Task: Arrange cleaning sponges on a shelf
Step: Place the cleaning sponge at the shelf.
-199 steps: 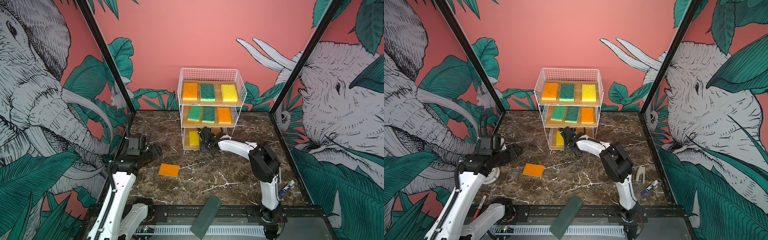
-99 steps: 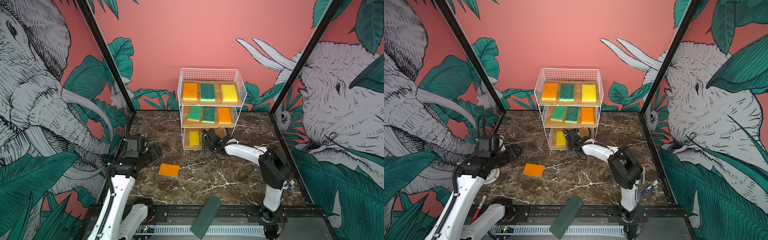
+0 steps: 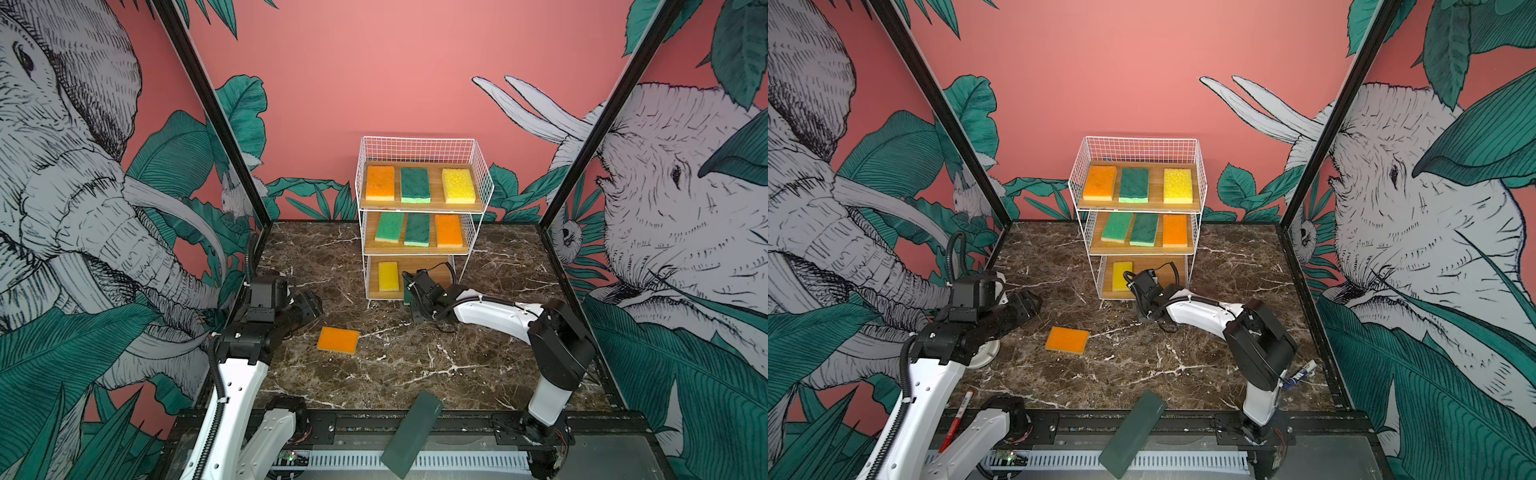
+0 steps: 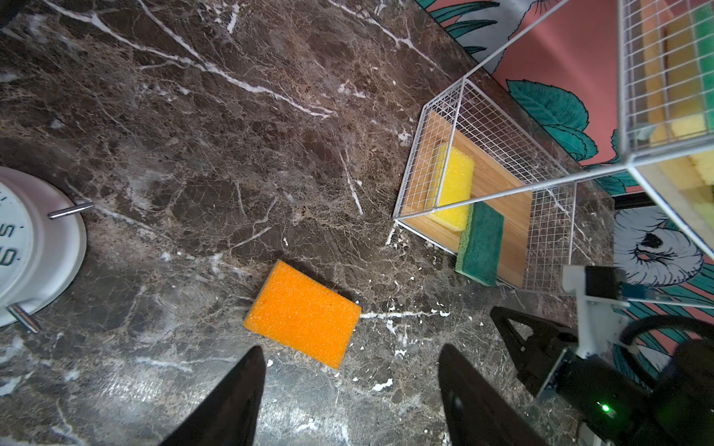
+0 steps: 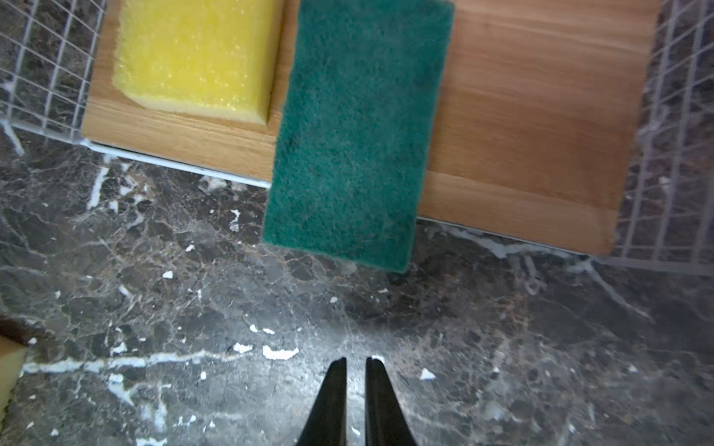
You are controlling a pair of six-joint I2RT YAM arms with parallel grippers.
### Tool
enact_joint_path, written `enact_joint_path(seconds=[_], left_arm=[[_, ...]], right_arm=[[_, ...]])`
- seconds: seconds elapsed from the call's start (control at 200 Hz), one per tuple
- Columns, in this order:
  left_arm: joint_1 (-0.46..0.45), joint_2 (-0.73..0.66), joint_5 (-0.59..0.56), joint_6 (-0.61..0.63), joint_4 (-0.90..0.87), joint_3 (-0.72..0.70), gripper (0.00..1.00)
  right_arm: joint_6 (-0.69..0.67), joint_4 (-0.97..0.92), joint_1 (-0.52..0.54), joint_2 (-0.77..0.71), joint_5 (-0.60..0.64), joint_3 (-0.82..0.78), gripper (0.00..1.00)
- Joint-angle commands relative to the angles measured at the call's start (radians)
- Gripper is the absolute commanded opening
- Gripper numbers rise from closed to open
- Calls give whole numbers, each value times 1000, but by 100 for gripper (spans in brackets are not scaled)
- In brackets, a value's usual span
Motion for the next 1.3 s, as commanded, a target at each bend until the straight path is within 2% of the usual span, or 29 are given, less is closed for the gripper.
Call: enact_joint_path(seconds=[0.0,0.38,0.65,0.905,1.015,1.095,1.185,1.295], left_arm=[[2,-10,-7,-17,-28,3,73],[1,-6,-18,-10,-22,4,75],[1,-16,-27,-6,-36,9,75],[1,-18,-17,-12,-33,-2,75],[2,-16,-11,-10,-32,-2,75],[1,-16,-8,-8,-40,4,75],[2,-24,-23,-6,-53,2,75],[2,-32,-44,5,-69,5,75]], right_arm=[[-36,-35,0,41,-28,58,9],[-68,-61,-7,136,53,190,8],[-73,-59,-17,147,37,203,8],[-55,-6,-2,16,23,63,6],[-186,66,6,-44,-17,-14,5],[-288,198,17,-119,-22,-134,7],[-334,354,16,-179,-17,-262,9],[-359,420,16,-154,-38,-288,8]])
